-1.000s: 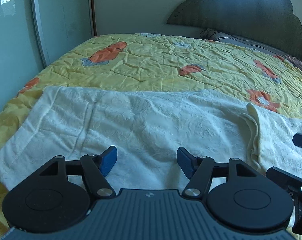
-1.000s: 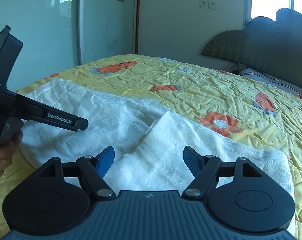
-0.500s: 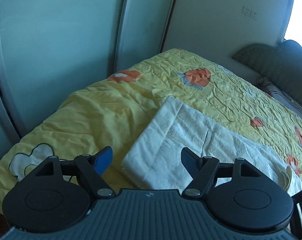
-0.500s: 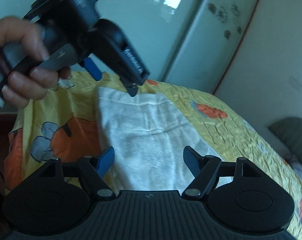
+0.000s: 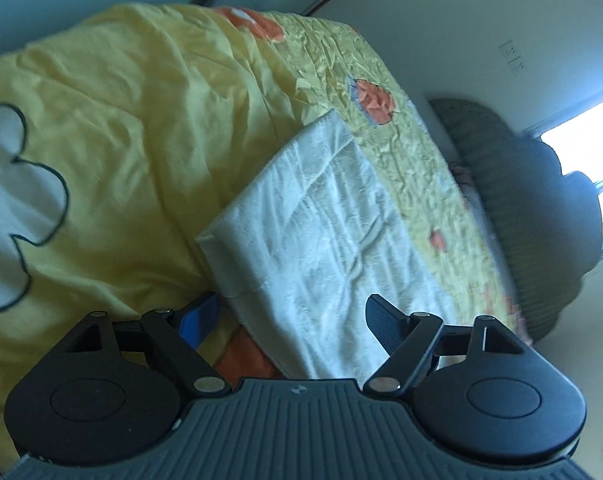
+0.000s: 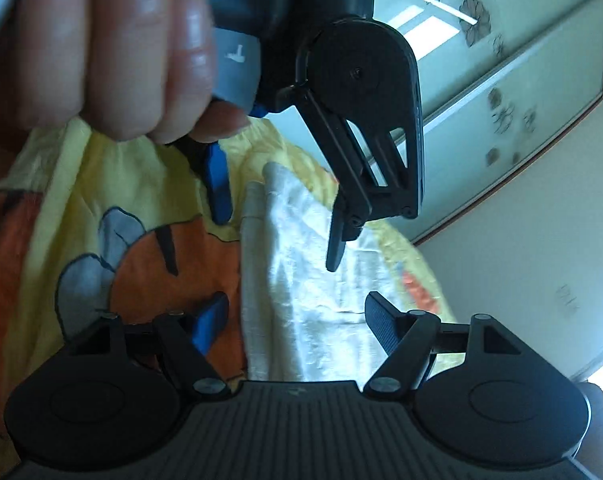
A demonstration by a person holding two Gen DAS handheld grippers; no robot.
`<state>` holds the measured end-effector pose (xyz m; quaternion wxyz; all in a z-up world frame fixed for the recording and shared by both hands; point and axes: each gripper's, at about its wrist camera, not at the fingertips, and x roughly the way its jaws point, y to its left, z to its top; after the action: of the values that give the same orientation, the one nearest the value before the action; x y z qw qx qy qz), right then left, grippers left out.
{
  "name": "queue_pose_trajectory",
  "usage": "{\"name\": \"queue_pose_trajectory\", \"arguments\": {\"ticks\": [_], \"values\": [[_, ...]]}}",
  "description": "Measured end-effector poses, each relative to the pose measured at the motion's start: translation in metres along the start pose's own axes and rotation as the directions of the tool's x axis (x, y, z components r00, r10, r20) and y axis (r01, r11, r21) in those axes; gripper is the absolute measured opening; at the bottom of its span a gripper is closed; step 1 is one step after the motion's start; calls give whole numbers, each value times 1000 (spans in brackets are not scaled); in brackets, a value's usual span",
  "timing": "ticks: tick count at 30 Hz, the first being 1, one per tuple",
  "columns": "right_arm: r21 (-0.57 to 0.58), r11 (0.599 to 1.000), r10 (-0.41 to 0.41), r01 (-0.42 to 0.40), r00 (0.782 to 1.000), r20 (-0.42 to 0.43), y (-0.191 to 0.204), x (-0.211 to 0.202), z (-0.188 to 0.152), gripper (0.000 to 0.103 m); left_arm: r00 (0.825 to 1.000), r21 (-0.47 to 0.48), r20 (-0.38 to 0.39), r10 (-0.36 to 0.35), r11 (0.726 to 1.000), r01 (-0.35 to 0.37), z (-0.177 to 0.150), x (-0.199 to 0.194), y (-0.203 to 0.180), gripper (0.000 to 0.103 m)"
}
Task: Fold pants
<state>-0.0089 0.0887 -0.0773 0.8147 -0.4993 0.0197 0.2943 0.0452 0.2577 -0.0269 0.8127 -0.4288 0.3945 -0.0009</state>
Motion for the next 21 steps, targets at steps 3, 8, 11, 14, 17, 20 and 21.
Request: {"name": "queue_pose_trajectory", "arguments": {"ticks": [3,8,11,14,17,20,21], "values": [[-19,999,-46,46,999,14,1,2,-4,57,996,-55,-24,-87,995,86,2,9,3,84],[216,976,-50,42,998,35,-42,-1,-9,58,989,-68,14,-147,987,148,4,22,1,85],[450,886,101,-116,993,59,-81,-1,-20,59,988,-52,45,-146,988,148,8,29,-4,85],[649,670,311,-361,930,197,-119,-2,-38,59,991,-21,66,-121,992,122,12,34,-10,85],[728,607,300,-319,940,162,-140,12,-49,59,990,7,98,-100,995,99,13,36,-14,85],[724,634,340,-272,939,56,-140,38,-60,59,987,29,128,-95,995,92,16,39,-14,84],[722,633,372,-279,928,32,-136,47,-62,59,987,33,132,-95,995,92,17,41,-14,82]]}}
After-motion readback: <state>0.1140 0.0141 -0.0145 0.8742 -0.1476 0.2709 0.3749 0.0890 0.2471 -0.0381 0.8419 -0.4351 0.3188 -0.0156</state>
